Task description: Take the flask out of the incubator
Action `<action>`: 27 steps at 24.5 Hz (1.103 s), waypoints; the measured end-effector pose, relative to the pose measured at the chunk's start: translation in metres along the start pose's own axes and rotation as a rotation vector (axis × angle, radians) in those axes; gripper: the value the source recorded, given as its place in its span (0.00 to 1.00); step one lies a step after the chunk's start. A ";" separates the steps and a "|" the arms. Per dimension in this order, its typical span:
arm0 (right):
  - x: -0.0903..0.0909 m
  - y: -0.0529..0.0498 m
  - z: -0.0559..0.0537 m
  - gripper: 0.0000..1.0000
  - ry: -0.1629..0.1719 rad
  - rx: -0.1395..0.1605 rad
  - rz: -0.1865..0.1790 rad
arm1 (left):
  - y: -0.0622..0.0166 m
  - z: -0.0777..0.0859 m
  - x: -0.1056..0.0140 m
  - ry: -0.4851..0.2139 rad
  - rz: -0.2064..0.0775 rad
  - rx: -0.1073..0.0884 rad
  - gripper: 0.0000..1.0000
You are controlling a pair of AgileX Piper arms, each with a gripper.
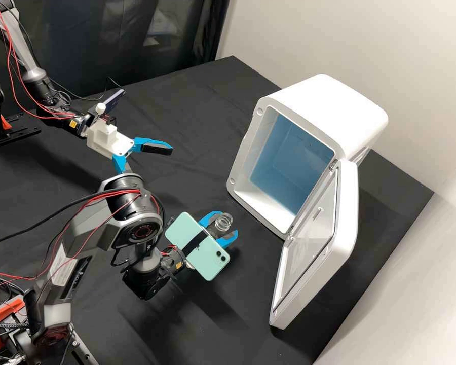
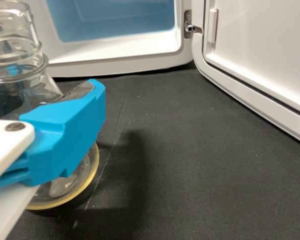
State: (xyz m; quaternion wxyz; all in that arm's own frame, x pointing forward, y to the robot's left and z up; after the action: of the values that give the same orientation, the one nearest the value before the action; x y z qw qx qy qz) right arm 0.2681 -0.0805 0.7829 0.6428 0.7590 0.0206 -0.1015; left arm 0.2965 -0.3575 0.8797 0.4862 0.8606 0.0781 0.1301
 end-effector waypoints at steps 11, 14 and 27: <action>0.003 0.001 0.002 1.00 0.000 -0.020 0.018 | 0.0005 0.000 -0.002 -0.001 0.003 0.000 1.00; 0.003 0.001 0.004 1.00 -0.020 -0.018 0.013 | 0.0005 0.000 -0.002 -0.001 0.003 0.000 1.00; 0.003 0.000 0.008 1.00 -0.064 -0.013 0.000 | 0.0007 0.000 -0.002 -0.001 0.003 0.000 1.00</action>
State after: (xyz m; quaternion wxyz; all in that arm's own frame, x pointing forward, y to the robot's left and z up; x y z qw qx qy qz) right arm 0.2697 -0.0883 0.7813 0.6482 0.7511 0.0005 -0.1255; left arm 0.2949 -0.3586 0.8798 0.4860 0.8608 0.0764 0.1305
